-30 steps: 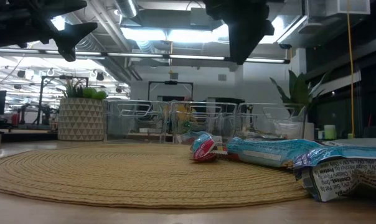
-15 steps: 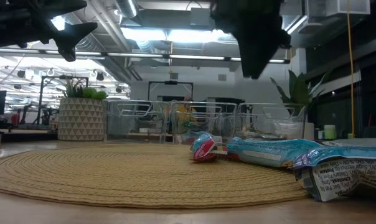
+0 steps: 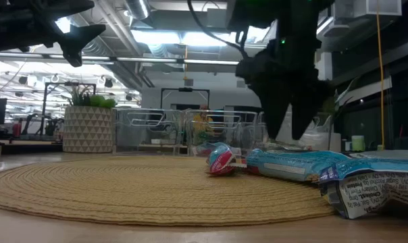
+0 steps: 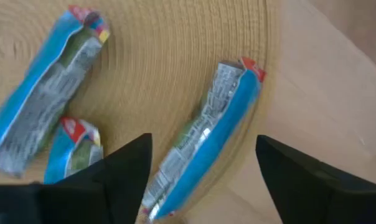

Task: Pick and place Granola Bars by type
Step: Put the red granola bar into the middle transparent bin

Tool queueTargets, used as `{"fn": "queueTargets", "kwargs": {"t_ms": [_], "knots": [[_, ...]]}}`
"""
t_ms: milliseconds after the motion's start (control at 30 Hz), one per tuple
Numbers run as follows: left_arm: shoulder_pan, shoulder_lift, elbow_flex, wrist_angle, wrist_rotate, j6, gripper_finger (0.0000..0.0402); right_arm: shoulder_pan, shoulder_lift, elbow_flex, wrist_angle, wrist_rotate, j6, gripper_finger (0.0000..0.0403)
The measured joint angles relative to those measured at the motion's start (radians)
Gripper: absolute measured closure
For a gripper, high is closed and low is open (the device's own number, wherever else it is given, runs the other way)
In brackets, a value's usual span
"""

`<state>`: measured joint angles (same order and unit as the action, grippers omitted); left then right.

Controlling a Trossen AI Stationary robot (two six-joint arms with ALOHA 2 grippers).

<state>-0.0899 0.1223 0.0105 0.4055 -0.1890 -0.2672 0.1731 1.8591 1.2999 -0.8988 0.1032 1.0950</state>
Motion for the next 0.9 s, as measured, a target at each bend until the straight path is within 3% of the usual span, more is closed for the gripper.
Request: {"fn": "queueTargets", "kwargs": {"t_ms": [567, 900], "knots": [[0.000, 0.000, 0.000, 0.000, 0.000, 0.000, 0.0176, 0.000, 0.000, -0.146, 0.163, 0.007, 0.027, 0.0103], [0.000, 0.000, 0.000, 0.000, 0.000, 0.000, 0.0176, -0.003, 0.000, -0.179, 0.206, 0.002, 0.028, 0.0197]]}}
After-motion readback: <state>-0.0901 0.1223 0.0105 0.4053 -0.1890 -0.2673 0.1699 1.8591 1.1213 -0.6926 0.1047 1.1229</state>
